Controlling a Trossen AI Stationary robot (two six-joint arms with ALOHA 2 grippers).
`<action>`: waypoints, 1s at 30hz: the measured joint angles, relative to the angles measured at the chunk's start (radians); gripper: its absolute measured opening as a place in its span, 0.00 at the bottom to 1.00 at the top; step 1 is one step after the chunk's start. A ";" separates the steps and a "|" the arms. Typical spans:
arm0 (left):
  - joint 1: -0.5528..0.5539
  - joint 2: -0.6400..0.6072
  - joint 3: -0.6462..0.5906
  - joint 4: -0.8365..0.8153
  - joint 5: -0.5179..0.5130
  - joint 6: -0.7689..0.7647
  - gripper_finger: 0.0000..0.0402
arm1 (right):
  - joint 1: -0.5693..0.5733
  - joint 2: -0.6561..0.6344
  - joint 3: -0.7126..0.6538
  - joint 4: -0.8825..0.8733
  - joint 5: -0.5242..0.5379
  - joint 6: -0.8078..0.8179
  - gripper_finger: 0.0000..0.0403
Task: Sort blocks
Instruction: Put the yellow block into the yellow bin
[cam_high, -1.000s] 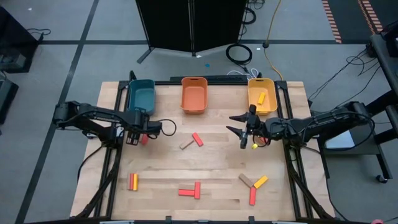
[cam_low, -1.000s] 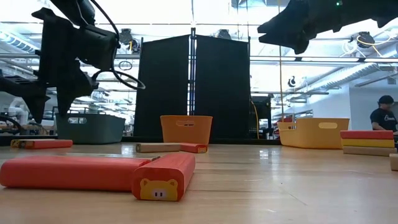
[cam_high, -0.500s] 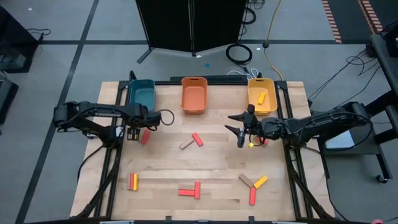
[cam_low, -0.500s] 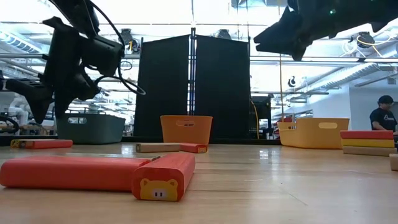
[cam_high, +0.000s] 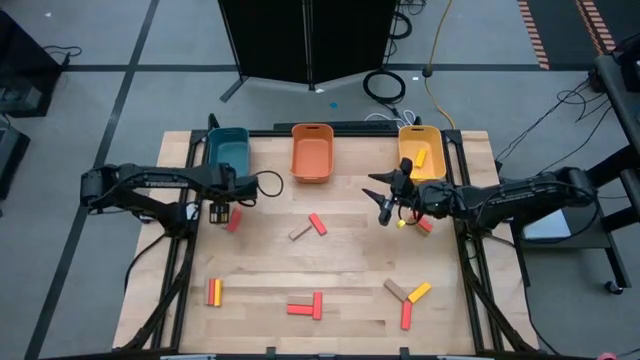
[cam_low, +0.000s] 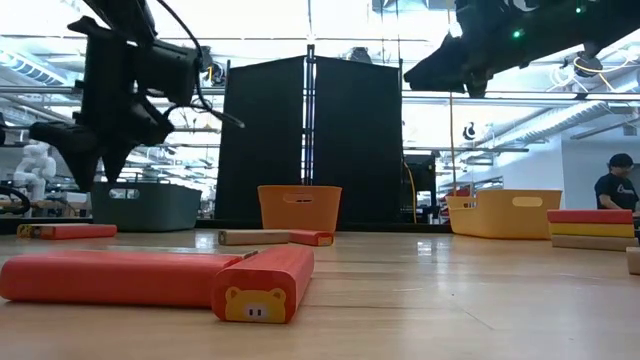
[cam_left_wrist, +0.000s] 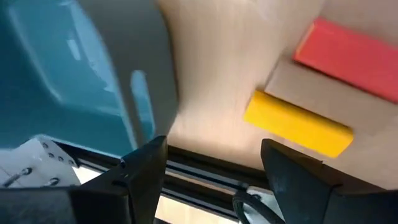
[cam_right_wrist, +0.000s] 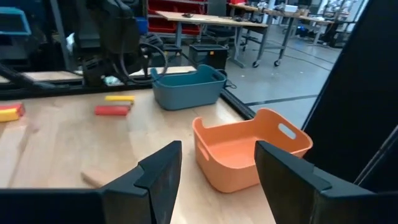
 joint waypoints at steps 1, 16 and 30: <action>0.000 -0.008 0.000 0.005 0.000 -0.004 0.64 | -0.006 0.000 0.000 0.003 0.000 0.000 0.49; 0.000 -0.033 0.000 0.216 -0.064 -0.034 0.64 | -0.018 0.000 0.000 0.067 -0.006 -0.010 0.49; -0.040 -0.038 0.078 0.249 -0.091 -0.431 0.64 | -0.018 0.000 0.000 0.065 -0.006 -0.061 0.49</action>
